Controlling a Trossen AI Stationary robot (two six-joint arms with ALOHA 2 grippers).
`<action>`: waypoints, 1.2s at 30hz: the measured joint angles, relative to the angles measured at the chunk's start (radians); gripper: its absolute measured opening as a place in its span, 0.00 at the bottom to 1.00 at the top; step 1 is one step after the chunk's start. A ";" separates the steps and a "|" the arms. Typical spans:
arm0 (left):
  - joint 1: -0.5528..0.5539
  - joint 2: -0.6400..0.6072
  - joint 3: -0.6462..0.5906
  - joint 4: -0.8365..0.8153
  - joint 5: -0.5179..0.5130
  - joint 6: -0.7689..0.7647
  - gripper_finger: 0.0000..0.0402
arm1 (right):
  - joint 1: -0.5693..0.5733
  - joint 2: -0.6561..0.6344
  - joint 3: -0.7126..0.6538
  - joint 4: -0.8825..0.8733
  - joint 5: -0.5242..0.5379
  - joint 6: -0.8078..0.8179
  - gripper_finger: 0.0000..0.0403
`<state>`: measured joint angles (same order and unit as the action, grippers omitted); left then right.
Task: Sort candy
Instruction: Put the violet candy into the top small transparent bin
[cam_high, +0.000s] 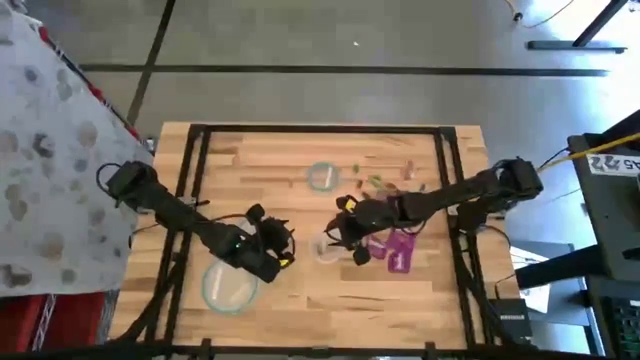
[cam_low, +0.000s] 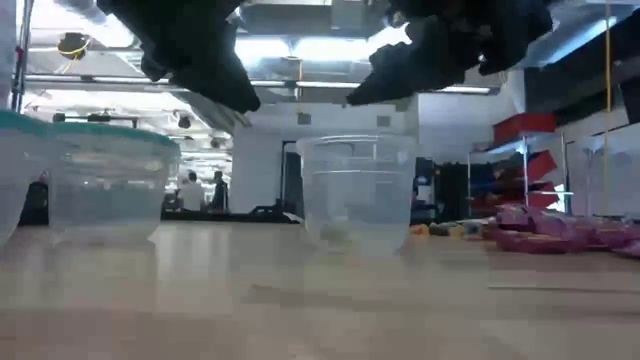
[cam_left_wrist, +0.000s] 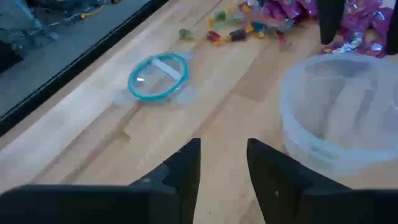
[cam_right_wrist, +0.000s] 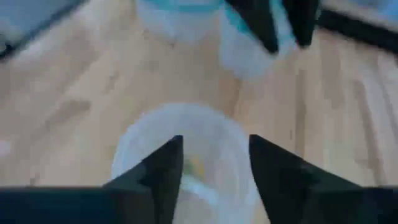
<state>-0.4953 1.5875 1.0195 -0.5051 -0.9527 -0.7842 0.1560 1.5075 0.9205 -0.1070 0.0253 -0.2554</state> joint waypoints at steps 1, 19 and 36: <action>0.000 0.000 0.000 0.001 0.000 0.000 0.29 | -0.009 -0.014 0.006 -0.051 0.037 -0.009 0.49; -0.002 0.000 0.000 0.019 0.004 0.011 0.29 | -0.374 -0.062 -0.267 -0.058 0.120 0.176 0.48; -0.002 0.000 0.000 0.027 0.013 0.002 0.29 | -0.371 0.053 -0.344 0.065 0.160 0.267 0.40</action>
<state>-0.4973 1.5871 1.0195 -0.4778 -0.9398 -0.7826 -0.2153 1.5605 0.5766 -0.0422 0.1851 0.0119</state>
